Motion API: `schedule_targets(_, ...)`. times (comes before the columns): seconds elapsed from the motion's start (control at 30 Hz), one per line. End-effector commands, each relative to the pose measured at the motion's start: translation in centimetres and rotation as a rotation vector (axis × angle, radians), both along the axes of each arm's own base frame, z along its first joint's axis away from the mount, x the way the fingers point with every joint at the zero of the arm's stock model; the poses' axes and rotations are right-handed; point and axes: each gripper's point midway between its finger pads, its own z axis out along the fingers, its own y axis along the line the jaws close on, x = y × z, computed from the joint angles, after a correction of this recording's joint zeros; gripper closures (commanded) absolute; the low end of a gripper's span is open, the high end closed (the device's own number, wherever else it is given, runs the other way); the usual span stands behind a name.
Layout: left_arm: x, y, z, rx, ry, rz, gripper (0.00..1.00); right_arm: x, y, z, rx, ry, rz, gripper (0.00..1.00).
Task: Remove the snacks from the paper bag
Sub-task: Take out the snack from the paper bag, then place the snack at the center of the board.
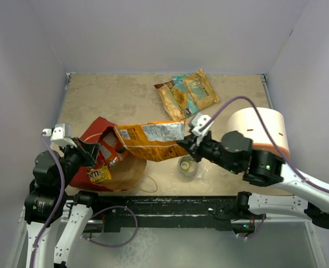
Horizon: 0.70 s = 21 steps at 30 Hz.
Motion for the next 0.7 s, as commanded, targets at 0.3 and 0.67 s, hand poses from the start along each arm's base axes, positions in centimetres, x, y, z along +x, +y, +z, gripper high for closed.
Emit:
schedule_targets(0.3,0.9,0.6,0.3,-0.004,0.020,0.049,1.00,7.7,-11.0,11.6,0.001,-0.405,-0.700,1.00)
schedule_targets(0.67,0.7,0.6,0.5,-0.007,0.012,0.046,1.00,21.8,-14.3,9.1,-0.500,-0.431,-1.049,1.00)
